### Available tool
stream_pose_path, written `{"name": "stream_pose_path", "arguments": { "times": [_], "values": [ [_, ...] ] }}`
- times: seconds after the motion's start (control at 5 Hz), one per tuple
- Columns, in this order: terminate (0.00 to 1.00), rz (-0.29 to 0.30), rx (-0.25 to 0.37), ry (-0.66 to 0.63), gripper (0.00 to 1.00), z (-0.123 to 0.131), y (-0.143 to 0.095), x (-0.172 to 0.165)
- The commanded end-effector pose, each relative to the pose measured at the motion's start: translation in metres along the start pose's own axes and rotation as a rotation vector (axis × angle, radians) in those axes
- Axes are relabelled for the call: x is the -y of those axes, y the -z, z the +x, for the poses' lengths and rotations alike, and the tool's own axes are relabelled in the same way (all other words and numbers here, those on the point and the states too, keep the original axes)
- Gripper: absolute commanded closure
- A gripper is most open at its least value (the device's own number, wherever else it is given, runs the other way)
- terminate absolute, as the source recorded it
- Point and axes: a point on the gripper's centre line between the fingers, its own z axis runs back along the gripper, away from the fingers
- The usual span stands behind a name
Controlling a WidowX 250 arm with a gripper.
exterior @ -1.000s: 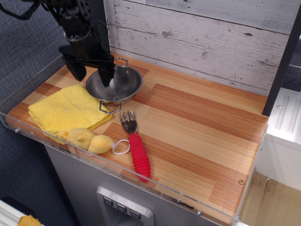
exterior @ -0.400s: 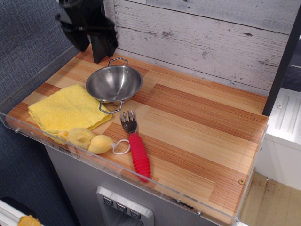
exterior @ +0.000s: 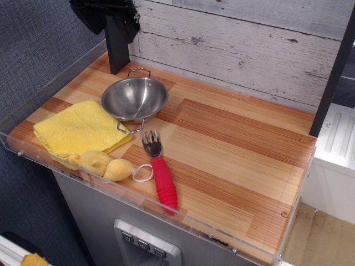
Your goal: Move the metal bowl to the back left corner of the table.
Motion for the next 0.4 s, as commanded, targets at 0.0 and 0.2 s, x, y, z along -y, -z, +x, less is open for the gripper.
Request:
{"name": "stream_pose_path", "arguments": {
  "times": [0.0,0.2],
  "values": [
    [0.0,0.026,0.041,-0.002,0.0,0.0003,-0.0184,-0.0063],
    [1.0,0.026,0.041,-0.002,0.0,0.0003,-0.0184,-0.0063]
  ]
}}
